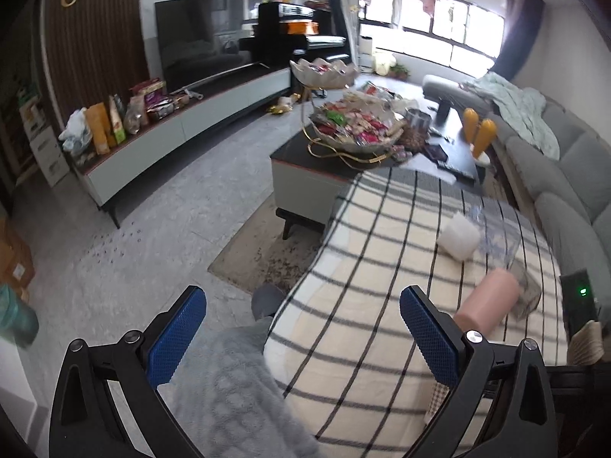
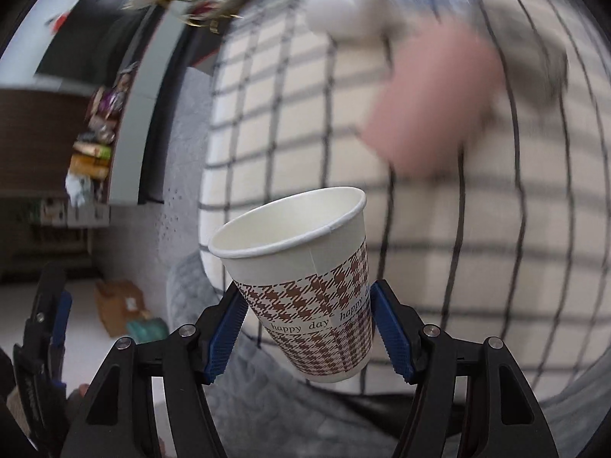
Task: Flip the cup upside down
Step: 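Lift the paper cup with the right gripper and stand it upright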
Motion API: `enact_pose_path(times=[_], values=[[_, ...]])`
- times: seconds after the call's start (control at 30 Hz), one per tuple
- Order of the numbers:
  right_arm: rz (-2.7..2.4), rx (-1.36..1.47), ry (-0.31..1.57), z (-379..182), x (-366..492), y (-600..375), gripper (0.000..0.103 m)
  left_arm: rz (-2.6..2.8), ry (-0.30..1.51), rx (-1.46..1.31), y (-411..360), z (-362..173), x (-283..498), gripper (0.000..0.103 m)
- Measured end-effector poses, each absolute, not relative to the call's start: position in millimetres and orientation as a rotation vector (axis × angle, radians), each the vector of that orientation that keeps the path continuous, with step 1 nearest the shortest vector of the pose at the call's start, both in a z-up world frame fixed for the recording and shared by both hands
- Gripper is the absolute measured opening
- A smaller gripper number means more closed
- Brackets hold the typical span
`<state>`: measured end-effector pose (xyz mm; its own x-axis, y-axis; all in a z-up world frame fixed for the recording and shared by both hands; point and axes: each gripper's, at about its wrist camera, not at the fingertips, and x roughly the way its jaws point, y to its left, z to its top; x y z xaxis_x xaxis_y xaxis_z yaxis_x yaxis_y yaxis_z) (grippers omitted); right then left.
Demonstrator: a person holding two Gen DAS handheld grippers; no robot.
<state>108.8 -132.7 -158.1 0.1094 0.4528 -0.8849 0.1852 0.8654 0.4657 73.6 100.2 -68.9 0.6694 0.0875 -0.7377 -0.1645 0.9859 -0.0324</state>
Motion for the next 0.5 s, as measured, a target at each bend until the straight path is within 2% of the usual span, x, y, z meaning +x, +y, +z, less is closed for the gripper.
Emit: enact_pose_path(times=[0.23, 0.5], values=[[0.113, 0.683, 1.465, -195.6, 83.3, -143.3, 0.066, 0.083, 0.835, -0.071, 96.0, -93.4, 67.4, 0.103], [0.099, 0.682, 1.447, -197.6, 86.7, -139.9, 0.067, 0.077, 0.857, -0.072, 99.0, -109.8, 72.5, 0.103]])
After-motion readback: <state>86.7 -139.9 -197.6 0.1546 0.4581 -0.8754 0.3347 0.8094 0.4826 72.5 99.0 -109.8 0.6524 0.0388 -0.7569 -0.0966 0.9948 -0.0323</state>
